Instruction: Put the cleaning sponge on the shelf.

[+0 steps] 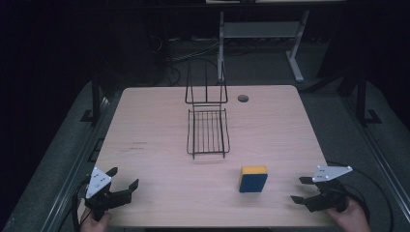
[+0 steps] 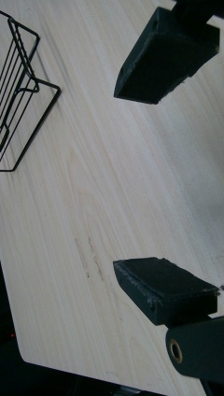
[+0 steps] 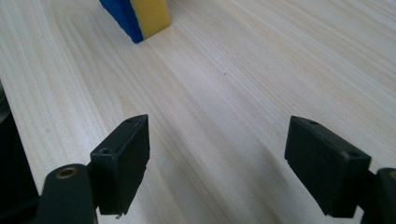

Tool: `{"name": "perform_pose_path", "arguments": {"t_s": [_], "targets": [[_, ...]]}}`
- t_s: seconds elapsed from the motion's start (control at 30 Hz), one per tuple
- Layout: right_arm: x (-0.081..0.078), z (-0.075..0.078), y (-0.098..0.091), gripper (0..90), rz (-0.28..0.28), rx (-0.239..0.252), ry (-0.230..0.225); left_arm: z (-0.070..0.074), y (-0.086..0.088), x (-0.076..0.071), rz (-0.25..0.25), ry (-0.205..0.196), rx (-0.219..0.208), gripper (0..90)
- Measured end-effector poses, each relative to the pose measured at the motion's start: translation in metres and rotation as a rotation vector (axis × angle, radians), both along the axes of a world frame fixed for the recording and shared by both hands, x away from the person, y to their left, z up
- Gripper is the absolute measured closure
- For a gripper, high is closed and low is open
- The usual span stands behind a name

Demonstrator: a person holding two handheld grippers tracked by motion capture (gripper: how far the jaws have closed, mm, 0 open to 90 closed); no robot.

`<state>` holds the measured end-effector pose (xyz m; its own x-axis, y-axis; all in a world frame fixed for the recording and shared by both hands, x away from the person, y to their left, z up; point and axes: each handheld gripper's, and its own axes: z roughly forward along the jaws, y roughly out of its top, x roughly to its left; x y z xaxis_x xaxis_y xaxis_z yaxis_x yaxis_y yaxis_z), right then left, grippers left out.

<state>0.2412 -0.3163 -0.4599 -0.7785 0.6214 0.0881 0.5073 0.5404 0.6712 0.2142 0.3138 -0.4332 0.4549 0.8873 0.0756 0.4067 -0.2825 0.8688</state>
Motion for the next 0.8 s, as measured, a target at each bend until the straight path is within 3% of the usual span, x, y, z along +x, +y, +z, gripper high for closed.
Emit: {"name": "perform_pose_path", "arguments": {"t_s": [0.8], "targets": [[-0.003,0.006,0.018,21.4,0.062,0.015,-0.027,0.001,-0.001,0.000,-0.007,-0.005,0.002,14.1]]}}
